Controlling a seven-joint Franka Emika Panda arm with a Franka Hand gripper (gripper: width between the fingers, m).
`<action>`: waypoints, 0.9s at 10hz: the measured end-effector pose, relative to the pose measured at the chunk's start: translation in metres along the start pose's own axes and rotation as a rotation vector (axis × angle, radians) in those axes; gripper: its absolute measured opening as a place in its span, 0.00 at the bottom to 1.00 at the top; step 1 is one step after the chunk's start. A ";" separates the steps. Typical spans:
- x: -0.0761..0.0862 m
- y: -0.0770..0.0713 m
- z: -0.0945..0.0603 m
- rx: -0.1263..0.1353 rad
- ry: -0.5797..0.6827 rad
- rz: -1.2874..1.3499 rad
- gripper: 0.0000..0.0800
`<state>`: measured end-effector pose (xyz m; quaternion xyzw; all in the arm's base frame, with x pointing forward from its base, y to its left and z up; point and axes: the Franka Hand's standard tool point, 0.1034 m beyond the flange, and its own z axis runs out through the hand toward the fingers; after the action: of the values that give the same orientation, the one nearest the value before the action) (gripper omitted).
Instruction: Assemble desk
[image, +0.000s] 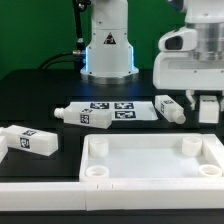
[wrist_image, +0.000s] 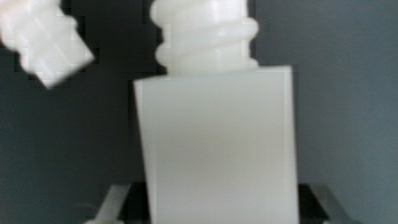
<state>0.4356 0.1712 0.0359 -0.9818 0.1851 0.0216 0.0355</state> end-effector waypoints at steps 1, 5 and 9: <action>-0.019 -0.001 0.009 -0.009 -0.016 0.015 0.36; -0.030 0.003 0.018 -0.020 -0.028 0.049 0.36; -0.058 0.008 0.034 -0.033 -0.027 0.071 0.36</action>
Offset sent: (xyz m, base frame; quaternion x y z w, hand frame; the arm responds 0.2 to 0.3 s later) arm 0.0000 0.0000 0.0000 0.0000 0.0000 0.0000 1.0000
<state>0.3780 0.1868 0.0050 -0.9748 0.2188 0.0392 0.0208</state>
